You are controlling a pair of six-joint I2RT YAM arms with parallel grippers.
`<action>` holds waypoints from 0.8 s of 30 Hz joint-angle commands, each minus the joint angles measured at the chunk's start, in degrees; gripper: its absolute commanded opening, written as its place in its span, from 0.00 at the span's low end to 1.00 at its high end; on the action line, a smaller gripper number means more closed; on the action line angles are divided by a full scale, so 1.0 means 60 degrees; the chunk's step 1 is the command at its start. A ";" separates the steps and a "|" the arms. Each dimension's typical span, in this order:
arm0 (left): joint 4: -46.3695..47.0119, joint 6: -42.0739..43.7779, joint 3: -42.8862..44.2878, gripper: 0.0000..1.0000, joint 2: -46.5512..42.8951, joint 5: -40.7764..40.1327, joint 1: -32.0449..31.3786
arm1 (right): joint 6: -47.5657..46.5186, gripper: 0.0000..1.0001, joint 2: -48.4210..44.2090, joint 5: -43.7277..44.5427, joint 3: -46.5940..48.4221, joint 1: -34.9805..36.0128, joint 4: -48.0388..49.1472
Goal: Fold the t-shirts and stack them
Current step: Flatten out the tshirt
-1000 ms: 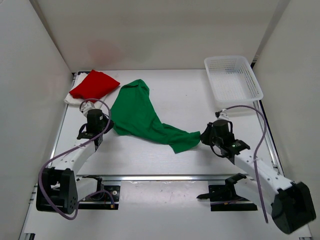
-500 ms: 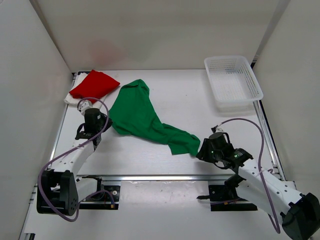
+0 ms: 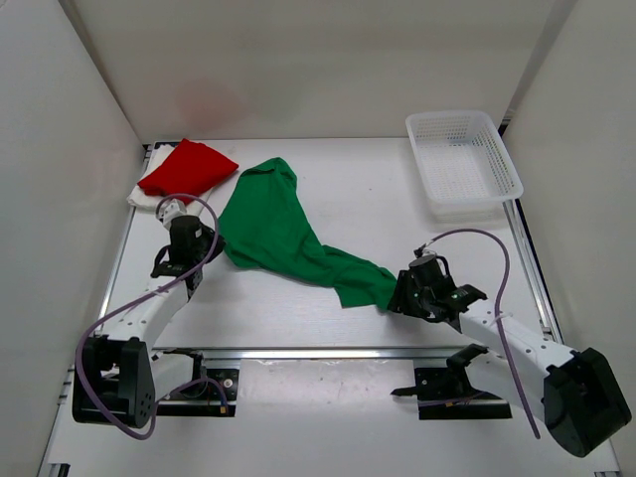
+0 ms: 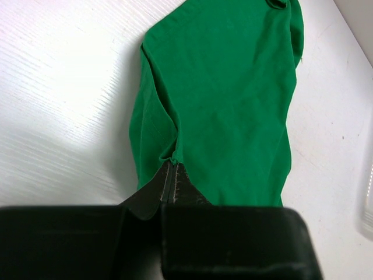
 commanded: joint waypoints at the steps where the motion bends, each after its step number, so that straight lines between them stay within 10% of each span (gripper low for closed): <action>1: 0.0176 0.0008 -0.0135 0.00 -0.0062 0.0058 -0.0109 | 0.0126 0.37 0.0134 0.0051 -0.0015 0.0060 0.0965; 24: 0.0645 -0.0226 -0.0500 0.00 -0.0150 0.0380 0.0037 | 0.0068 0.28 0.2916 0.2189 0.1259 0.1935 -0.1304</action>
